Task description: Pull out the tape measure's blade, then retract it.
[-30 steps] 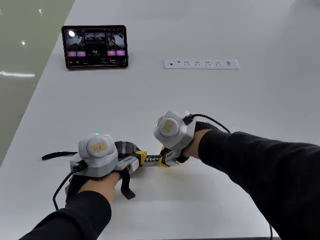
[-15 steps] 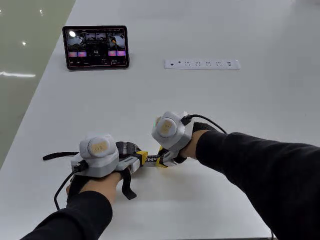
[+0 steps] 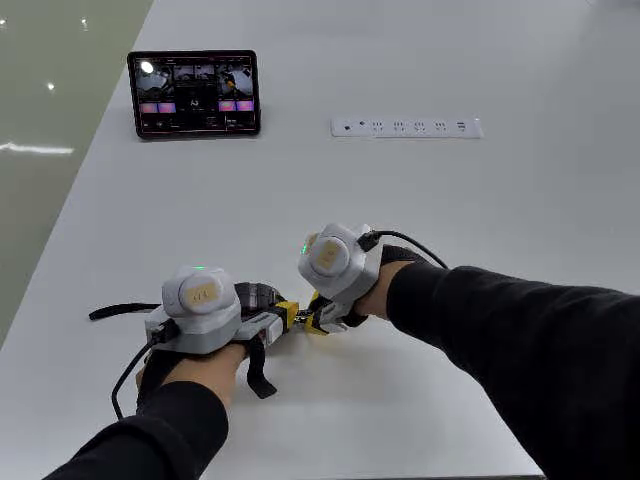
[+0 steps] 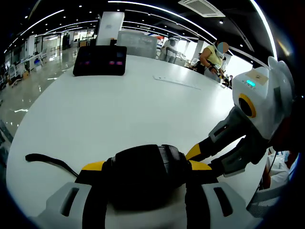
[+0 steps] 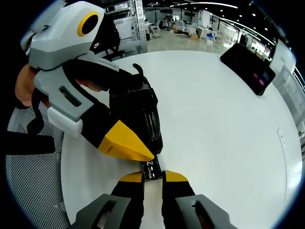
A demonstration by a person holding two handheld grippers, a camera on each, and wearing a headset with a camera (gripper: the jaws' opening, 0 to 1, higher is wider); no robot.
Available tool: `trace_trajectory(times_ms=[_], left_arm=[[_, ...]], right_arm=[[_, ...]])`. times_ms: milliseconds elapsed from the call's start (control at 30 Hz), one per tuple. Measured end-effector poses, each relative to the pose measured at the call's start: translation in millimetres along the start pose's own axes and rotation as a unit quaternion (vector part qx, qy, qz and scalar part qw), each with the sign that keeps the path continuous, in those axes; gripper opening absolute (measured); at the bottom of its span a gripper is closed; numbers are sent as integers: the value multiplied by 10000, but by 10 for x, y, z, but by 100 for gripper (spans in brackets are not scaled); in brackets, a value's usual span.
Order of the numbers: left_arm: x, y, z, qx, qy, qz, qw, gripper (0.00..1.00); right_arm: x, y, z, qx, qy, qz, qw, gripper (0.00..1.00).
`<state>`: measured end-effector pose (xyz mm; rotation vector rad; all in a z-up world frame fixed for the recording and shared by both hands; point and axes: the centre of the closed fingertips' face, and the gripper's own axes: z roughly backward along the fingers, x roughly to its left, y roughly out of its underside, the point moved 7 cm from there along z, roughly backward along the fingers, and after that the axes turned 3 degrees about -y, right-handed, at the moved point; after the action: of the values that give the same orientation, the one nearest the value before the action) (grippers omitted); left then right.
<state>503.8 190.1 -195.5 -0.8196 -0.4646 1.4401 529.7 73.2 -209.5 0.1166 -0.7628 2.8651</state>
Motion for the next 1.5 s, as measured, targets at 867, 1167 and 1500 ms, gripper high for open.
trace_trajectory(times_ms=[867,1167,1500], left_arm=[[1,9,9,-3,18,-5,10000,62],[-5,12,6,-5,18,-5,10000,62],[-7,12,-3,-62,25,-59,10000,64]], right_arm=[[35,-105,-69,-101,18,46,9999,11],[25,-108,-71,-146,7,23,9999,11],[36,-97,-73,-299,93,65,9995,12]])
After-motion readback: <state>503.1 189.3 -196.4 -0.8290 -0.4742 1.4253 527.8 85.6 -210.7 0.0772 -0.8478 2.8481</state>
